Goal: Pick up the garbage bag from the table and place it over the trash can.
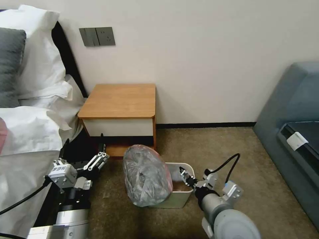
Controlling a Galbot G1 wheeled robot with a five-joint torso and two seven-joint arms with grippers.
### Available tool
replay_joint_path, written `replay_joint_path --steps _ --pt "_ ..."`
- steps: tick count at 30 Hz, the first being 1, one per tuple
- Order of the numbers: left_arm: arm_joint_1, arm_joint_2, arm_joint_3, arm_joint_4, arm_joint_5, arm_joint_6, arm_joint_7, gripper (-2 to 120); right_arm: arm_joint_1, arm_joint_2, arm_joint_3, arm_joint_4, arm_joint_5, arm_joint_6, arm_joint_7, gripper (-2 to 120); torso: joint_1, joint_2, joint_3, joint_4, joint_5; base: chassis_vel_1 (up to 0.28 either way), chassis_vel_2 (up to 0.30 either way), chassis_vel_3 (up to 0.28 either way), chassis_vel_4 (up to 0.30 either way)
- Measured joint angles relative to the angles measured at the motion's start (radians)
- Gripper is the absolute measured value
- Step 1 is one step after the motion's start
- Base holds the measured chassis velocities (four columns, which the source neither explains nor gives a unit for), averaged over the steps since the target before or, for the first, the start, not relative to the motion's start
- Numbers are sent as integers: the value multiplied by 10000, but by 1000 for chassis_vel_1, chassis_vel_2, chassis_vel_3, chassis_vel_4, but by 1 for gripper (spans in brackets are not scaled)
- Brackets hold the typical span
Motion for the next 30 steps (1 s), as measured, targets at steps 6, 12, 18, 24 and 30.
replay_joint_path --steps 6,12,18,24,30 --pt "-127 227 168 40 -64 458 -31 100 -249 -149 810 325 -439 17 -560 91 0 0 0 0 1 0 0 0 0" --pt "-474 637 472 1096 437 822 -61 100 -408 -372 1298 102 -3068 695 -2138 100 0 0 0 -1 1 0 0 0 0" --pt "-921 1010 884 2087 628 1223 -185 99 -329 -398 1492 71 -3634 935 -2315 100 0 -1 1 0 0 0 0 0 0" --pt "-1272 1341 1718 2605 211 2043 -782 91 -454 -405 1576 -29 -4095 1037 -2323 100 0 0 1 -1 0 0 0 0 0" --pt "-1576 1528 2189 3074 106 2418 -944 74 -498 -336 1576 -181 -4221 1095 -2314 100 0 -1 1 0 0 0 0 0 0"
